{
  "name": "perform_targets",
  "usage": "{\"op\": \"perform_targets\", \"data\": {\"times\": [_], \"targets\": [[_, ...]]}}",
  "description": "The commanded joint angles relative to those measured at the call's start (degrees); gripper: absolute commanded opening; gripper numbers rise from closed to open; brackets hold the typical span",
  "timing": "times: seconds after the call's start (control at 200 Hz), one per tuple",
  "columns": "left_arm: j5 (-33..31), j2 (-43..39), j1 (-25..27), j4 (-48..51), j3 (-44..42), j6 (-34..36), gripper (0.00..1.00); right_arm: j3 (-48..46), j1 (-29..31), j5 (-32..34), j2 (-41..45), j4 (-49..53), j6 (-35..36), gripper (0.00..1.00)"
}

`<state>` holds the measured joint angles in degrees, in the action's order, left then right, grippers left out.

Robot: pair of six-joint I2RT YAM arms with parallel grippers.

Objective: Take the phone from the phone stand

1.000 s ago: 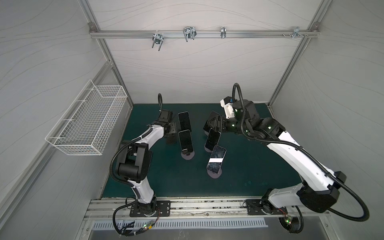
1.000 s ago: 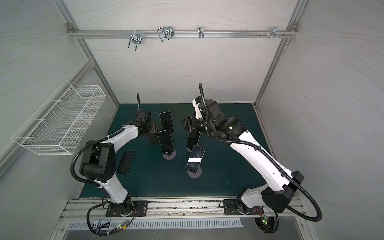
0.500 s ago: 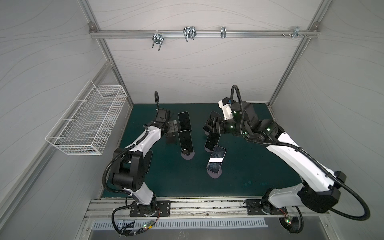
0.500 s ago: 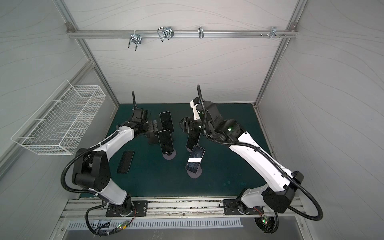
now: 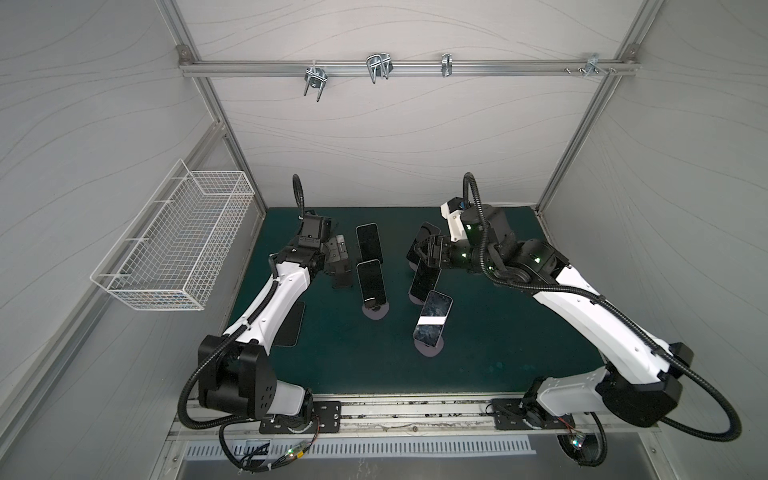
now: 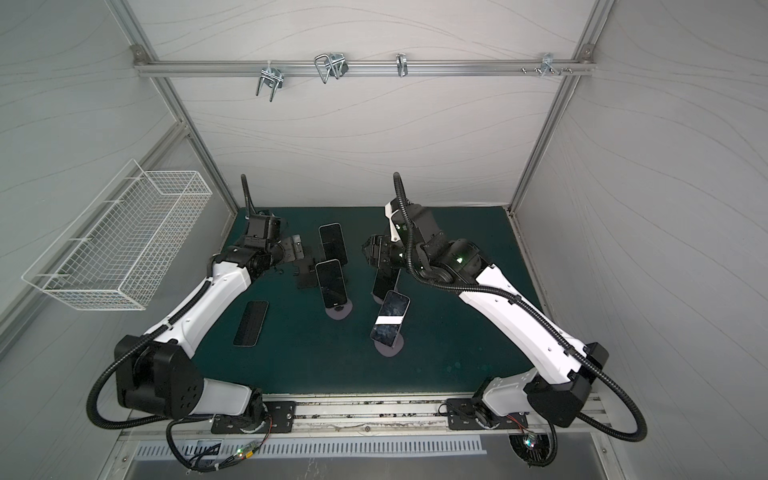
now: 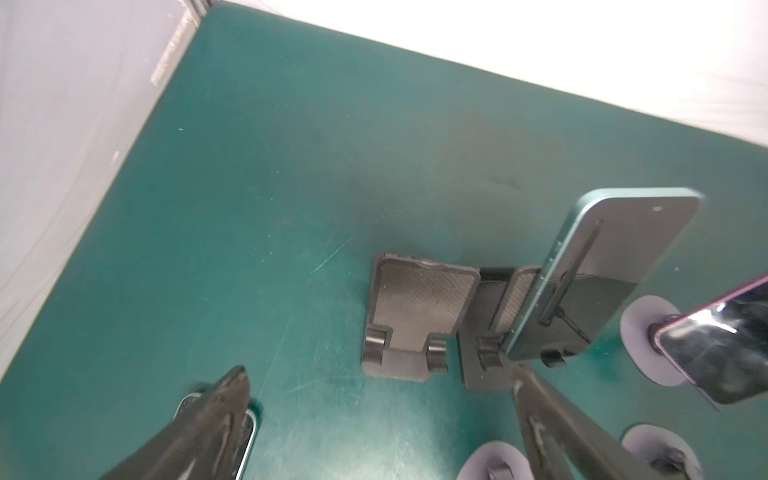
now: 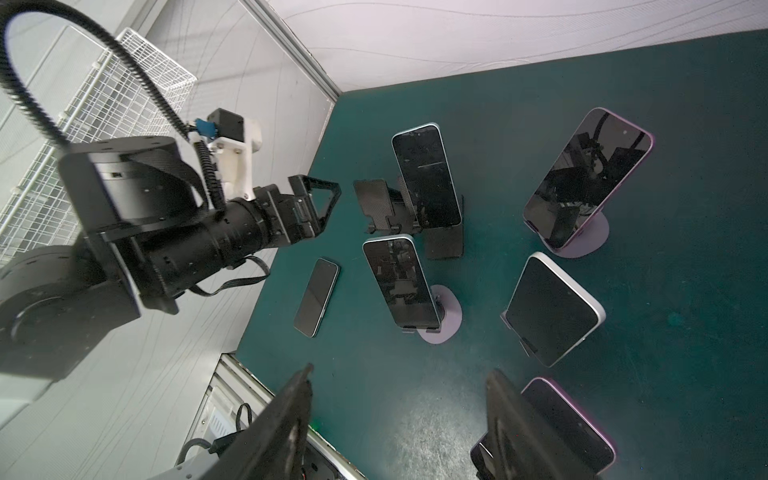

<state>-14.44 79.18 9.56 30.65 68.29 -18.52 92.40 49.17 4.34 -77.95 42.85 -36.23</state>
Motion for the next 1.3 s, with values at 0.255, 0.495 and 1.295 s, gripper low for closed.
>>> {"op": "perform_targets", "data": {"times": [0.255, 0.495, 1.295], "targets": [[-10.8, -11.3, 13.9, 17.5, 15.6, -4.3, 0.97, 0.8, 0.3, 1.2, 0.6, 4.2, -1.9, 0.68], [-4.6, -21.4, 15.8, 20.1, 12.3, -13.0, 0.94, -0.7, 2.0, 2.8, 1.4, 9.5, -3.7, 0.68], [16.4, -22.4, 15.8, 27.1, 9.6, -3.8, 0.87, -6.5, 10.8, 24.6, -3.6, 19.8, -27.6, 0.75]]}}
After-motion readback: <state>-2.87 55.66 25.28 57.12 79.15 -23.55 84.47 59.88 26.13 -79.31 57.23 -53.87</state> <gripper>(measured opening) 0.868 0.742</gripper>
